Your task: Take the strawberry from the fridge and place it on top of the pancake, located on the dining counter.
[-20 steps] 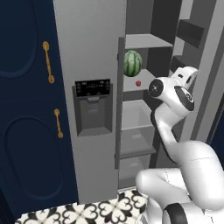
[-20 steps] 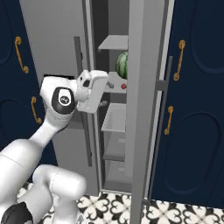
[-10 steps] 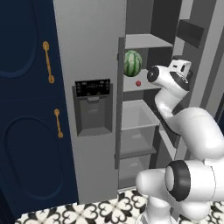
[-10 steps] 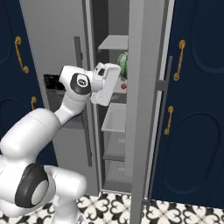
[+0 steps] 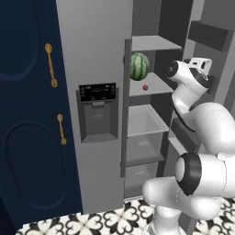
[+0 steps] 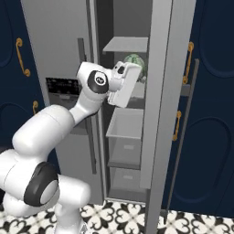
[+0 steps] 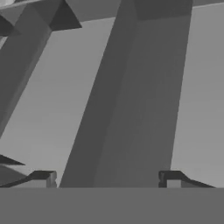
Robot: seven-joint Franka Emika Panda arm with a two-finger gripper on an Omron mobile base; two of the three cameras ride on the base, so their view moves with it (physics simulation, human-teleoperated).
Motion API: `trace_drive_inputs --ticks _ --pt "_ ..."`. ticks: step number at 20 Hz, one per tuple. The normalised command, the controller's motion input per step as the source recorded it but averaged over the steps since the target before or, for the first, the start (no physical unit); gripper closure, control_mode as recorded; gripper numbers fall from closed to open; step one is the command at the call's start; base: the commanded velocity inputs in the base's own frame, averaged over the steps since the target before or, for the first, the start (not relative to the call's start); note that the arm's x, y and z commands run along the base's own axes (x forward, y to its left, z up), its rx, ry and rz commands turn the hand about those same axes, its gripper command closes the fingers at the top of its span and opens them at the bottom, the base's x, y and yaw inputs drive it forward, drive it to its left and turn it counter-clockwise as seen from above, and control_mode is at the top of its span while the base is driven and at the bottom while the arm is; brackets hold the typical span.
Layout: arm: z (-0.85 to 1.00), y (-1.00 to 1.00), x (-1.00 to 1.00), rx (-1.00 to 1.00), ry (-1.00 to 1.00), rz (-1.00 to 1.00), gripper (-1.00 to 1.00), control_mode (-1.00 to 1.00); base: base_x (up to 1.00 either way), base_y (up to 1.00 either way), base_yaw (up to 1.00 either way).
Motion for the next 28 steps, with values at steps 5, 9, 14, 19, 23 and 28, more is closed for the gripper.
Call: trace_drive_inputs --ticks 5,9,14,19,23,28 --pt "-0.02 -0.08 -0.12 0.05 0.03 -0.01 -1.0 -1.0 0.0 0.0 0.0" --pt "0.04 0.63 -0.22 0.04 -0.01 0.0 -1.0 -1.0 0.0 0.0 0.0" --pt "0.0 0.99 -0.14 0.17 -0.03 0.04 -1.0 -1.0 0.0 0.0 0.0" --pt "-0.01 1.0 -0.4 0.31 0.02 -0.01 -1.0 -1.0 0.0 0.0 0.0" --pt "-0.25 0.83 -0.94 0.67 -0.23 -0.12 -1.0 -1.0 0.0 0.0 0.0" --pt "-0.46 0.63 -1.0 0.84 -0.29 -0.26 -1.0 -1.0 0.0 0.0 0.0"
